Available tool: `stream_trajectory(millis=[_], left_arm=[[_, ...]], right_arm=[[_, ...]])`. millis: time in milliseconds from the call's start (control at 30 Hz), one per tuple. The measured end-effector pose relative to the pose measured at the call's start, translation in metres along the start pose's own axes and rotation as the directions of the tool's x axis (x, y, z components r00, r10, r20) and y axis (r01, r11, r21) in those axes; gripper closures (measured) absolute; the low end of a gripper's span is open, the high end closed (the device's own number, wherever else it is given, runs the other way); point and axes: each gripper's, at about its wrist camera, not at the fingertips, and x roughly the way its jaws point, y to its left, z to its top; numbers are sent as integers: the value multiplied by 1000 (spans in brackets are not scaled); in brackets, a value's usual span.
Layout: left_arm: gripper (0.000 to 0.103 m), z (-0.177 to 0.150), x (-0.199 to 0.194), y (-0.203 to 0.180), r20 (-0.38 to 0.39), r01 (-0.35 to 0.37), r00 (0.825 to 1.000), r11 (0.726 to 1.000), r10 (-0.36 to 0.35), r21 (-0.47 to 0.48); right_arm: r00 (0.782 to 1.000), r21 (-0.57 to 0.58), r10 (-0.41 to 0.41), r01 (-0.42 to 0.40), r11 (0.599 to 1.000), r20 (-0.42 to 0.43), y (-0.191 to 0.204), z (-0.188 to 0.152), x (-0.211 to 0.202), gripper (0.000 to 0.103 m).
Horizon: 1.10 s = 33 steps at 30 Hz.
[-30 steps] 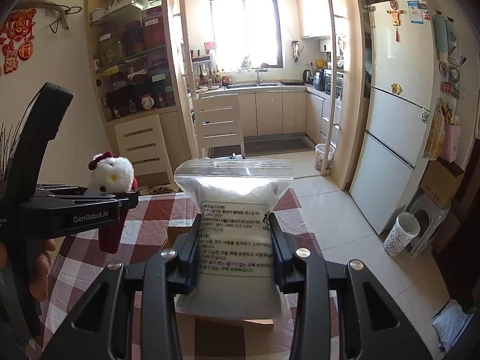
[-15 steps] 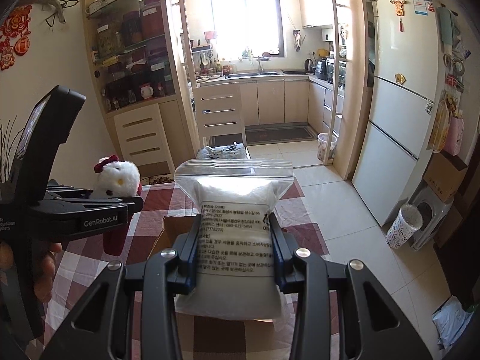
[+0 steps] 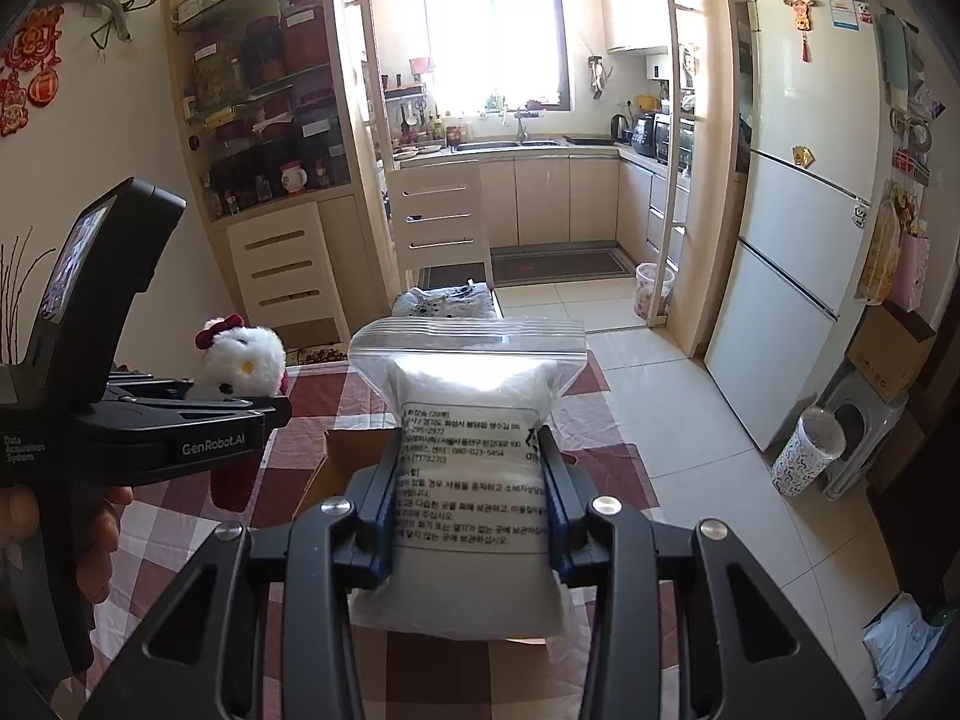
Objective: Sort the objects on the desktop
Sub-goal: 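Carry the zip bag with the right tool while the left tool carries the plush over the box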
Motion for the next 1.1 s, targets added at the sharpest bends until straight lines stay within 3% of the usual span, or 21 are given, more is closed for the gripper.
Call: stream_trajectory(millis=[1100], left_arm=[[67, 1, 14, -3, -34, 15, 999, 1000, -15, 8]], right_arm=[[999, -5, 14, -14, 1000, -40, -1, -3, 12, 64]])
